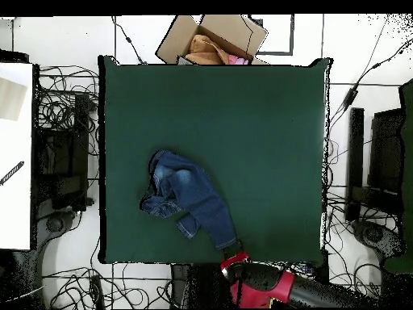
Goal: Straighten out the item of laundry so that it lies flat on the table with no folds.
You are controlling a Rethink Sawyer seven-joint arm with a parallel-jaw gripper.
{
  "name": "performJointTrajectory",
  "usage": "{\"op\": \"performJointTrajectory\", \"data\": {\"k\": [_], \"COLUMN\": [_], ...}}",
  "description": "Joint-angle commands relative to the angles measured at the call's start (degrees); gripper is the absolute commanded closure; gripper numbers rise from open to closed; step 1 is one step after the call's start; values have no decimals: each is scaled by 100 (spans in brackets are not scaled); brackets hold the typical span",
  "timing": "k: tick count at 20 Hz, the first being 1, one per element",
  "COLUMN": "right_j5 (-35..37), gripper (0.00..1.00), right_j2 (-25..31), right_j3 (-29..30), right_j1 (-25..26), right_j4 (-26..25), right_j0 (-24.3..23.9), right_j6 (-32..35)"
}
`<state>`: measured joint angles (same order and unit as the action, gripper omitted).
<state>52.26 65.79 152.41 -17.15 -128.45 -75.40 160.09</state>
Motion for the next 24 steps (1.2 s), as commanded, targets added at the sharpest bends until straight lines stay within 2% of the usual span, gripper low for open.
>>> {"op": "performJointTrajectory", "data": {"k": [1,13,24], "right_j5": [-488,-442,-411], "gripper": [0,0,0], "right_j2": [-23,-1,17], "right_j3": [-2737,-2857,-2879], "right_j1": [1391,1156,1063], "right_j4": [-1616,-1236,-1156], "right_j0": [610,849,936], "right_j6": [985,1039,1109]}}
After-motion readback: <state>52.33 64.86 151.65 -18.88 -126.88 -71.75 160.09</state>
